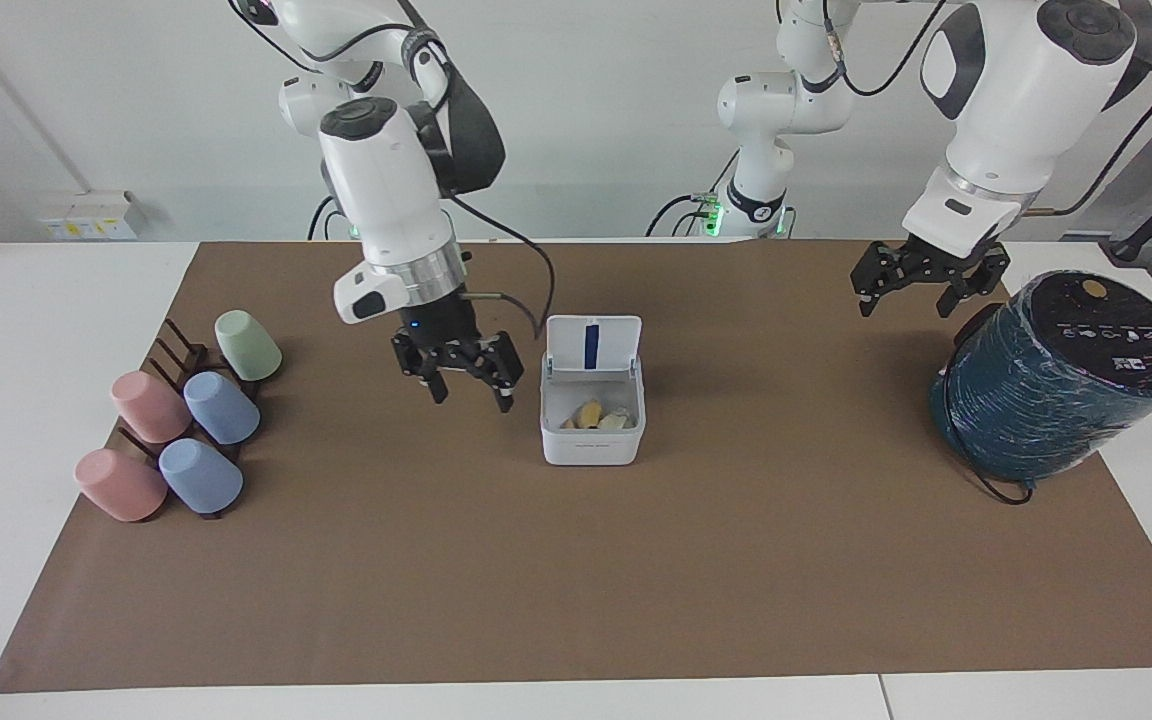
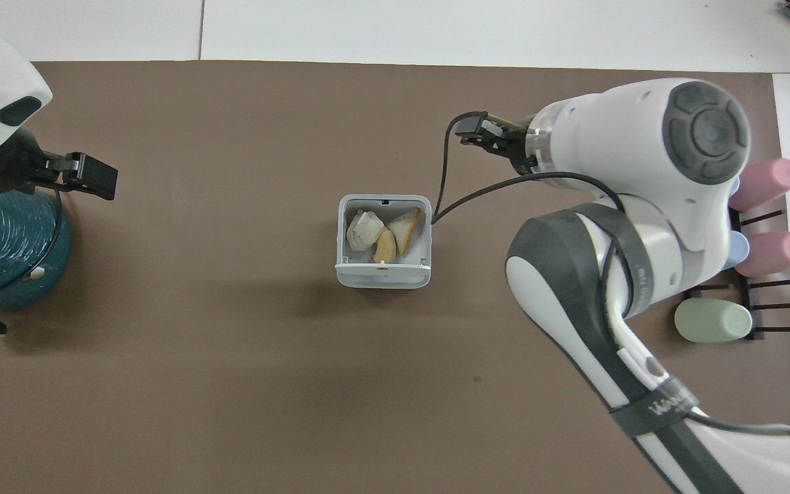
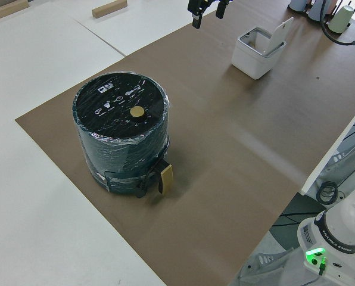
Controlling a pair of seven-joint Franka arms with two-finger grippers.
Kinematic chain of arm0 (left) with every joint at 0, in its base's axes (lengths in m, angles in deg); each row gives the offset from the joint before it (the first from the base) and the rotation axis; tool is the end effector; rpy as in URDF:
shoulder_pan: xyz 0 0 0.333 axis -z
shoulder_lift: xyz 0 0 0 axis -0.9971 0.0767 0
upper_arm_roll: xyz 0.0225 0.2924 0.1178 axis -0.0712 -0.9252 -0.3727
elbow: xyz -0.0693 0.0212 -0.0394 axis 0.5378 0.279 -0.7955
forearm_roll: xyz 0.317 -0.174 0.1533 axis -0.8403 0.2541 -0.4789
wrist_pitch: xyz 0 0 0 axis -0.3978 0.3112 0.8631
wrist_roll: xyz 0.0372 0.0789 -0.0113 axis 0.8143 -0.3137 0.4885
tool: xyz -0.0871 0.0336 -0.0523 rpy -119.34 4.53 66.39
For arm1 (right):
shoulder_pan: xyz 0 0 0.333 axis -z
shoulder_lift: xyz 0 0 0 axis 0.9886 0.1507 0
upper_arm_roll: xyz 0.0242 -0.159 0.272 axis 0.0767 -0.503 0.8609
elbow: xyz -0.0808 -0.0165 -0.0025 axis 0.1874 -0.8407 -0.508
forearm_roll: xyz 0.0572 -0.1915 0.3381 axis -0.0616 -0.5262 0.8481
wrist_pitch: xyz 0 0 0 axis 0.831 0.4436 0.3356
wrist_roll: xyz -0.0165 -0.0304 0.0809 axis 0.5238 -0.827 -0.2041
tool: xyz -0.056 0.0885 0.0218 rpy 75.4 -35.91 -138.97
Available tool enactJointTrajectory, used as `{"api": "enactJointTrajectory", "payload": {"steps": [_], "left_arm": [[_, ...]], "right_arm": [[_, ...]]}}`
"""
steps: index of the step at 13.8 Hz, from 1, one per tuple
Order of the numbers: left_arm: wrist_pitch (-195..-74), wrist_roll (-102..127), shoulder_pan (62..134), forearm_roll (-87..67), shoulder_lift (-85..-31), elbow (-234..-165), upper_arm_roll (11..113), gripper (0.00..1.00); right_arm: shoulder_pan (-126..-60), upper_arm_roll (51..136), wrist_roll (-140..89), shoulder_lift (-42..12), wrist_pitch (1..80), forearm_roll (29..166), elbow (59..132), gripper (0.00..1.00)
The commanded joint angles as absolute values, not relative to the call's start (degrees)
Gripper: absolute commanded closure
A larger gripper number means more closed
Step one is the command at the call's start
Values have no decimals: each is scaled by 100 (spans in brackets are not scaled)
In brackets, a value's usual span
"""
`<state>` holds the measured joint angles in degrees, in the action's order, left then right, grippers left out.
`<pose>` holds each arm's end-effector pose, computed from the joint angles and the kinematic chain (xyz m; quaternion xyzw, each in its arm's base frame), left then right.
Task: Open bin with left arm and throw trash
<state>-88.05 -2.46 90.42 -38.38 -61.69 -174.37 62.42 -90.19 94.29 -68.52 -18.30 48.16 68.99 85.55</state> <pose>0.5871 -0.0776 0.6082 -0.9976 0.0650 -0.0090 0.0208 0.6321 0.1807 0.5268 -0.9707 0.1720 -0.1367 0.0974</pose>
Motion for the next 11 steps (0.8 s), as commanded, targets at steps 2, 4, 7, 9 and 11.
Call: {"api": "enactJointTrajectory", "payload": {"steps": [2, 4, 7, 9, 11], "left_arm": [[-8738, -328, 8982, -3879, -6372, -17612, 6236, 0], [-8729, -320, 8982, -3879, -6425, -17612, 6227, 0], [-8632, -320, 8982, -3879, -6452, -17534, 6191, 0], [-8474, -320, 8973, -3879, -6434, -17384, 6191, 0], [-8474, -346, 8877, -3879, -6443, -17384, 6121, 0]], "right_arm": [[-8381, 9490, -5926, -2109, 4222, 6746, 8571, 0], [-8099, 9490, -5671, -2311, 3774, 6501, 8570, 0], [-7836, 9508, -5460, -2671, 3202, 6456, 8562, 0], [-7476, 9665, -5153, -2777, 2825, 6482, 8422, 0], [-7395, 9675, -4924, -2838, 2455, 6491, 8272, 0]]}}
